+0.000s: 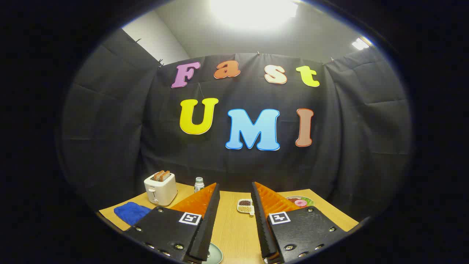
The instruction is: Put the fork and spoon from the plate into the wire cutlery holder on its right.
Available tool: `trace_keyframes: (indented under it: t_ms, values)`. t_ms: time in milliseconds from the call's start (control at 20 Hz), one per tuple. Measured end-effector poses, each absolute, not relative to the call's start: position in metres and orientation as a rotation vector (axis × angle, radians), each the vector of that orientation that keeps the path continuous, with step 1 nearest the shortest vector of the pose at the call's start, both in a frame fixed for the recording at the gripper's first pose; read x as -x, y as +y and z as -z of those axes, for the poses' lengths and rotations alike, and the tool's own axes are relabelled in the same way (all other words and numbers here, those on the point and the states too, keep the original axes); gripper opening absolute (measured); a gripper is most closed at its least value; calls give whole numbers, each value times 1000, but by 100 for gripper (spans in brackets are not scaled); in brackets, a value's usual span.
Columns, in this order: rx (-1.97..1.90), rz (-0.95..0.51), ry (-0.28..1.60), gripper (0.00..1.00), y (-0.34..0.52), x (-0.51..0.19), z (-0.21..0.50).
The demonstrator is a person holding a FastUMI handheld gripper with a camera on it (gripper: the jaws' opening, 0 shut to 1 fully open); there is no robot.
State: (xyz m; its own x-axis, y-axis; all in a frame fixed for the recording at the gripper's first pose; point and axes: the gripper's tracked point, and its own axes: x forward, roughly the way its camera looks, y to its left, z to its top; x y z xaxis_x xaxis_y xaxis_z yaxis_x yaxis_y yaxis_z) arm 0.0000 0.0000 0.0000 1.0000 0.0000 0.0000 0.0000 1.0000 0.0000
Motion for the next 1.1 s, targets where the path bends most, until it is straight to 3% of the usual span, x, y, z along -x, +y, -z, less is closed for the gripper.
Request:
trace_keyframes:
  t_ms: [750,1100]
  values:
    - [-41,-14,145,53,3,-14,41]
    - [-72,-87,429,53,32,-9,128]
